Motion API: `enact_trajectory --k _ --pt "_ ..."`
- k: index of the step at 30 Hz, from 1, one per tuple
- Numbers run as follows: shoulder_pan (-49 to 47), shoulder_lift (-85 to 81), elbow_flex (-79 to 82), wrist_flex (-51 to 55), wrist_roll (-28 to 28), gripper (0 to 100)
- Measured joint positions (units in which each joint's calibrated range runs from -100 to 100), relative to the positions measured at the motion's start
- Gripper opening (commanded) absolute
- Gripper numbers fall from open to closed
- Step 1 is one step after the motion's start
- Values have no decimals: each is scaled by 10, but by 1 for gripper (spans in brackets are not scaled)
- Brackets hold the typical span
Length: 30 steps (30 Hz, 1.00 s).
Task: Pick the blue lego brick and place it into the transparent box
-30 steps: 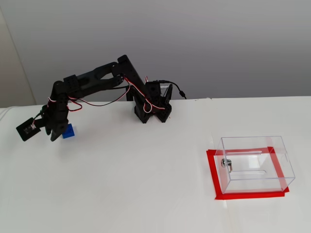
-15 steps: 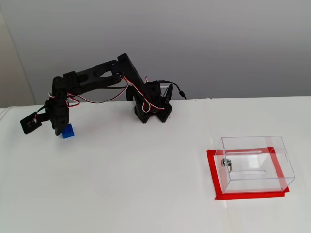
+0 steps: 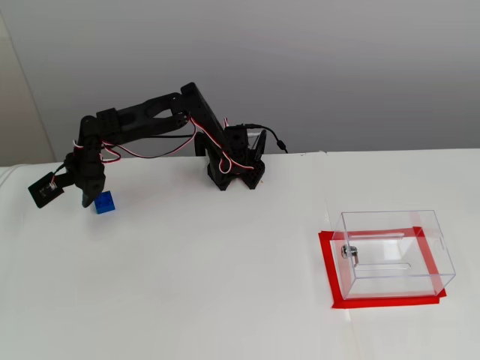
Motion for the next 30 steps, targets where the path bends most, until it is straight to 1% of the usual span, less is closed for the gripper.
enact_trajectory --k 14,30 --pt "-38 36 0 0 -21 37" --pt "-40 51 32 -14 -22 37"
